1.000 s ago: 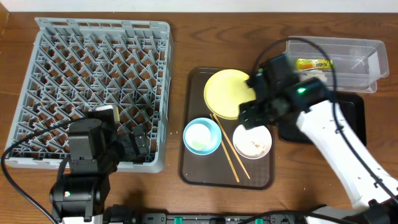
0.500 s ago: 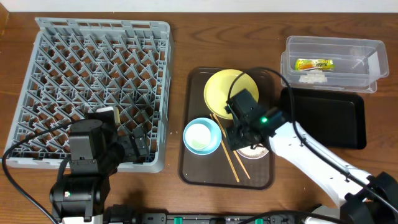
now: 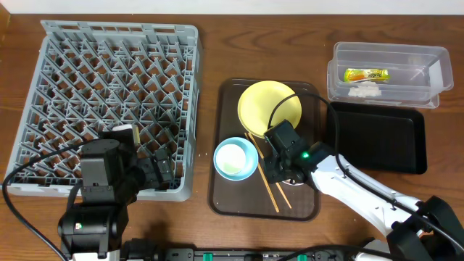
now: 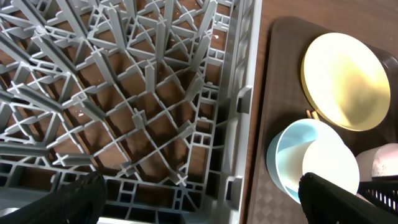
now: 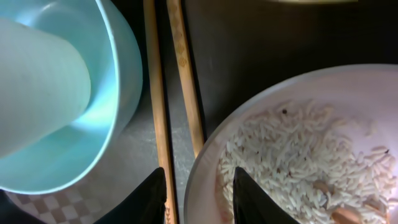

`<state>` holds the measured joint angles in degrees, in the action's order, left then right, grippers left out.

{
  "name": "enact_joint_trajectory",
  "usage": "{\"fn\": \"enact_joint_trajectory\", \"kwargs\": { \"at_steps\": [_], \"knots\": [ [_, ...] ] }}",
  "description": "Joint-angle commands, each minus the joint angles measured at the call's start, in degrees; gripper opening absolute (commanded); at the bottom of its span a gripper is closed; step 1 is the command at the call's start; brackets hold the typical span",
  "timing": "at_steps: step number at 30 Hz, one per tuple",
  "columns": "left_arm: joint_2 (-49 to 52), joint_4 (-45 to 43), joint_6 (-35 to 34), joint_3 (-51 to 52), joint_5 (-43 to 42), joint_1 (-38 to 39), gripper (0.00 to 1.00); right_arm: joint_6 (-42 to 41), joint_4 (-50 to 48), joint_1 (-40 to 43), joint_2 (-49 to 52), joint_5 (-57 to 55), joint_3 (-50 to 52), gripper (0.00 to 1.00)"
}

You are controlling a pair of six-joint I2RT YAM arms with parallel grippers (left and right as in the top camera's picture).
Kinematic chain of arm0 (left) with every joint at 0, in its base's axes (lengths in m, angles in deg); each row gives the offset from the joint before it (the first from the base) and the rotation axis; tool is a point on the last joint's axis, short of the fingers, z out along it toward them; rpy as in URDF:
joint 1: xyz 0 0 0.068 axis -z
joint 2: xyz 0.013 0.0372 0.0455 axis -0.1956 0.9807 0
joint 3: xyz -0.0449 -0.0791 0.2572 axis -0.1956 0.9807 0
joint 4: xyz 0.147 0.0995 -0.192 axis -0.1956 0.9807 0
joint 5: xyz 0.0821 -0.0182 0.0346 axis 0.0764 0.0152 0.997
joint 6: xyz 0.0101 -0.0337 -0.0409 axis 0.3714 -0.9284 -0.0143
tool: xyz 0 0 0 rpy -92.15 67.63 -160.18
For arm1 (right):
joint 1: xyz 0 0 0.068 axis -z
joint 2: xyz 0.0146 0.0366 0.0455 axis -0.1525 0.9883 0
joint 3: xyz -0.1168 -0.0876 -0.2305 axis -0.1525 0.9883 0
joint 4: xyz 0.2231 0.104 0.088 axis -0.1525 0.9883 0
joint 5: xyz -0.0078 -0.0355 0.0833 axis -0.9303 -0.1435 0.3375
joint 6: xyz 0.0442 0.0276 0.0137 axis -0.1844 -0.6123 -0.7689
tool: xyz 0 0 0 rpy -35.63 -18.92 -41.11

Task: Sort waste into correct bins and load items into the dishwasher
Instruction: 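Grasp the rim of the pink rice bowl with the right gripper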

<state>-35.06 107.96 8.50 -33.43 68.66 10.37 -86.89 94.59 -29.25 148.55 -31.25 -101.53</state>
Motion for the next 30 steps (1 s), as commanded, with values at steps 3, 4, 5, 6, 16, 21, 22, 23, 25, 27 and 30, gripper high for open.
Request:
{"fn": "enact_joint_trajectory", "kwargs": {
  "at_steps": [3,4,5,6,16,21,22,23,25,27,30],
  "knots": [
    [0.0,0.1,-0.8,-0.9,-0.2,0.0,1.0,-1.4,-0.8,-0.3,0.6,-3.2,0.4,0.31],
    [0.0,0.1,-0.8,-0.9,-0.2,0.0,1.0,-1.4,-0.9,-0.3,0.6,-3.1,0.3,0.3],
    [0.0,0.1,-0.8,-0.9,-0.1,0.0,1.0,-1.4,-1.0,-0.3,0.7,-3.1,0.3,0.29],
    [0.0,0.1,-0.8,-0.9,-0.1,0.0,1.0,-1.4,-1.0,-0.3,0.7,-3.1,0.4,0.29],
    [0.0,0.1,-0.8,-0.9,-0.1,0.0,1.0,-2.9,-2.1,-3.2,4.1,-4.0,0.3,0.23],
    [0.0,0.1,-0.8,-0.9,-0.1,0.0,1.0,-2.9,-2.2,-3.2,3.8,-6.7,-0.1,0.16],
    [0.0,0.1,-0.8,-0.9,-0.1,0.0,1.0,-2.8,-2.3,-3.2,3.8,-7.0,-0.3,0.13],
    [0.0,0.1,-0.8,-0.9,-0.1,0.0,1.0,-2.8,-2.3,-3.2,3.8,-7.2,-0.5,0.08],
    [0.0,0.1,-0.8,-0.9,-0.1,0.0,1.0,-2.7,-2.2,-3.2,3.8,-7.2,-0.8,0.01],
    [0.0,0.1,-0.8,-0.9,-0.2,0.0,1.0,-2.7,-2.2,-3.3,3.8,-7.2,-1.2,0.01],
    [0.0,0.1,-0.7,-0.9,-0.1,0.0,1.0,-2.5,-1.5,-3.1,3.6,-7.2,-2.3,0.01]
  ]
}}
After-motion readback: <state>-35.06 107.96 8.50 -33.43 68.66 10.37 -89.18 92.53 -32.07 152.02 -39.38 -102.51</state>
